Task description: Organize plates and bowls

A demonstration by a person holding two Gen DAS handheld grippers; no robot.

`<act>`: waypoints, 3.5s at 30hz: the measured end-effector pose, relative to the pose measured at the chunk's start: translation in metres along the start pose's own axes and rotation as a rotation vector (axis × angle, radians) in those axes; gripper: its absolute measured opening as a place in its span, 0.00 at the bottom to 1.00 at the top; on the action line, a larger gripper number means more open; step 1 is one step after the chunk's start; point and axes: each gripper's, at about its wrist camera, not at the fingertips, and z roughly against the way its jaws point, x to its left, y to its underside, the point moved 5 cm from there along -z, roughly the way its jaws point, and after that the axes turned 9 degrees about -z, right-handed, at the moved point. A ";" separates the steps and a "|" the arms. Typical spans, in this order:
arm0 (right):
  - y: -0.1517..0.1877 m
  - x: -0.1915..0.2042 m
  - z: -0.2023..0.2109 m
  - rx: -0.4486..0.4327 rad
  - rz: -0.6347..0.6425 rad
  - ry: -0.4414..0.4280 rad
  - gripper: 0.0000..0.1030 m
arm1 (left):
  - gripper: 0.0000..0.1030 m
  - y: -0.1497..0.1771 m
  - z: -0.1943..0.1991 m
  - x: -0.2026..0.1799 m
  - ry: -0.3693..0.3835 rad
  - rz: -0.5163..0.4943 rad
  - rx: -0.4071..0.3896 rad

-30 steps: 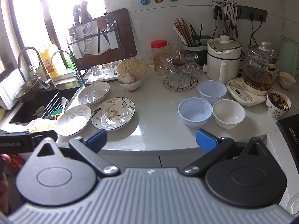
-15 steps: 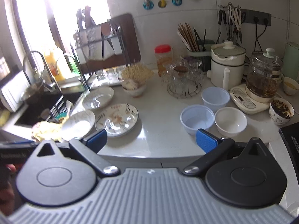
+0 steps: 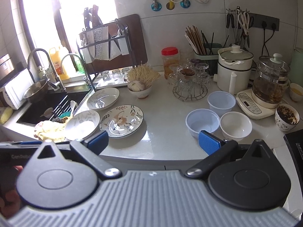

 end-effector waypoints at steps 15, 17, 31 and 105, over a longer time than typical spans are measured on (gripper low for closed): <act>0.017 0.001 -0.011 0.060 -0.065 -0.025 1.00 | 0.99 0.001 -0.013 0.012 0.003 -0.014 0.026; 0.017 0.002 -0.011 0.051 -0.079 -0.030 1.00 | 0.99 0.001 -0.015 0.015 0.023 -0.011 0.033; 0.022 0.037 -0.041 0.038 -0.095 -0.011 1.00 | 0.99 -0.021 -0.046 0.051 0.070 -0.084 0.029; 0.101 0.208 -0.339 0.355 -0.527 0.074 0.20 | 0.18 -0.065 -0.353 0.347 0.391 -0.184 0.334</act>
